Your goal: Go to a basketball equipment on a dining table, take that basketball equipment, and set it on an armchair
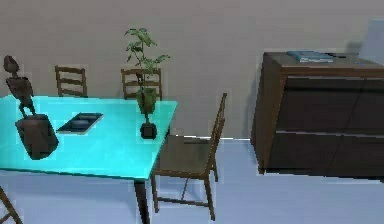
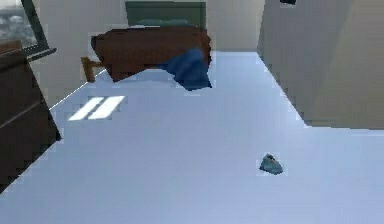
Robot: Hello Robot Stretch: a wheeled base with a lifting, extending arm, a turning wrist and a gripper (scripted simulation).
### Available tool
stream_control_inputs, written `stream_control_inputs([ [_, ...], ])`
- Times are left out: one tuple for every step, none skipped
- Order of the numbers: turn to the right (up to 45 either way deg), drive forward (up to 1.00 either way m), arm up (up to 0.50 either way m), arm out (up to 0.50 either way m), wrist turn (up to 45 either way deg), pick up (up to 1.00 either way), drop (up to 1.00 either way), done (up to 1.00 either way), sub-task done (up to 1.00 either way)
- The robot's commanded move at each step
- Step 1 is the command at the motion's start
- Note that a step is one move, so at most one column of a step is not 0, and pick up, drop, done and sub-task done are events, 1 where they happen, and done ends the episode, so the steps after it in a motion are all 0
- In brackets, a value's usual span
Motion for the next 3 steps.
stream_control_inputs([
  [0.0,0.1,0.0,0.0,0.0,0.0,0.0,0.0,0.0],
  [-45.0,0.0,0.0,0.0,0.0,0.0,0.0,0.0,0.0],
  [-30.0,0.0,0.0,0.0,0.0,0.0,0.0,0.0,0.0],
])
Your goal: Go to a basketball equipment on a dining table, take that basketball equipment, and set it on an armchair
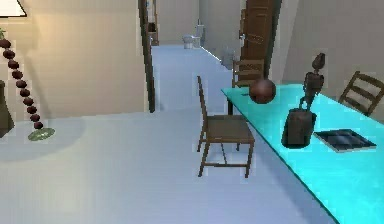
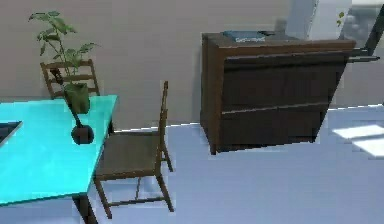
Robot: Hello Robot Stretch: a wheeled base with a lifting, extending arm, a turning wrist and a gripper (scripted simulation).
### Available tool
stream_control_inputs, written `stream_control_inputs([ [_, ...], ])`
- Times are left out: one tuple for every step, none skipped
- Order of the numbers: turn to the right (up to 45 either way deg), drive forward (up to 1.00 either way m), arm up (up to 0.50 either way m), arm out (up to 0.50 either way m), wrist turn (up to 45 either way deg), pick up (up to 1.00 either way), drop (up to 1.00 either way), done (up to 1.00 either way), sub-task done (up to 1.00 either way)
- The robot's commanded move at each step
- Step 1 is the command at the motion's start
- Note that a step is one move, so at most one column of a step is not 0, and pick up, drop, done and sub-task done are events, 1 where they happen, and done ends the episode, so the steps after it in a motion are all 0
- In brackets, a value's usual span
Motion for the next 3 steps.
stream_control_inputs([
  [0.0,0.85,0.0,0.0,0.0,0.0,0.0,0.0,0.0],
  [-45.0,0.0,0.0,0.0,0.0,0.0,0.0,0.0,0.0],
  [30.0,0.0,0.0,0.0,0.0,0.0,0.0,0.0,0.0],
])
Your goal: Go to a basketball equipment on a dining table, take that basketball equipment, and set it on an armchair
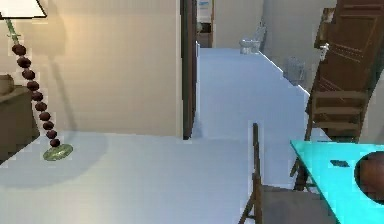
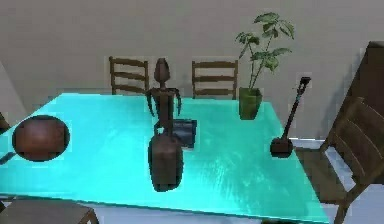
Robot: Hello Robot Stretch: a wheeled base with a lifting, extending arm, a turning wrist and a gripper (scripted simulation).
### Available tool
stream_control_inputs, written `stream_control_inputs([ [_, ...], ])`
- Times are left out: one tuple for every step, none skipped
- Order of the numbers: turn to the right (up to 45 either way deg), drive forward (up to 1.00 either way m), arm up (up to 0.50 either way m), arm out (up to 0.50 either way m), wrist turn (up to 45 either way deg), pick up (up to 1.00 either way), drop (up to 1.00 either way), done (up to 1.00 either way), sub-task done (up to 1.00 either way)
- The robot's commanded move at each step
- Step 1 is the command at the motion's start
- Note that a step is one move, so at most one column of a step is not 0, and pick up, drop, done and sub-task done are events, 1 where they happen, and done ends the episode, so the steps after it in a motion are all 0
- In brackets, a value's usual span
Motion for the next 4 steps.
stream_control_inputs([
  [0.0,0.45,0.0,0.0,0.0,0.0,0.0,0.0,0.0],
  [3.0,0.0,0.0,0.0,0.0,0.0,0.0,0.0,0.0],
  [0.0,0.55,0.0,0.0,0.0,0.0,0.0,0.0,0.0],
  [39.0,0.0,0.0,0.0,0.0,0.0,0.0,0.0,0.0],
])
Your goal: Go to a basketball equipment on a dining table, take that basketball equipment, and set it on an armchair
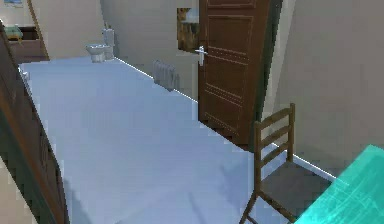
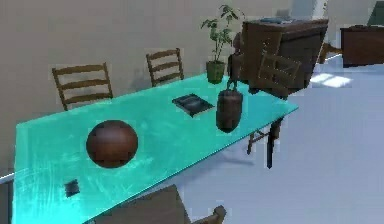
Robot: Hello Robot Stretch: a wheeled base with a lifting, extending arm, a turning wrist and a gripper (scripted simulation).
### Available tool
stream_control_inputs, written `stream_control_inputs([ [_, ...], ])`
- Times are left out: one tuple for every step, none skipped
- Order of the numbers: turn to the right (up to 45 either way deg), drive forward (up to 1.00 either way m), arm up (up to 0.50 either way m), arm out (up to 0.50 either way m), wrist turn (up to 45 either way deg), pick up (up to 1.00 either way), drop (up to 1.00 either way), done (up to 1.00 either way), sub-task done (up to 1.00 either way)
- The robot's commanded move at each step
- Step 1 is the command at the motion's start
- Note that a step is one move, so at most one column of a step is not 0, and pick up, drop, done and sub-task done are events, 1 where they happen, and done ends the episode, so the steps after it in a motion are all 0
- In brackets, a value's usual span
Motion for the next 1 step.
stream_control_inputs([
  [0.0,0.35,0.0,0.0,0.0,0.0,0.0,0.0,0.0],
])
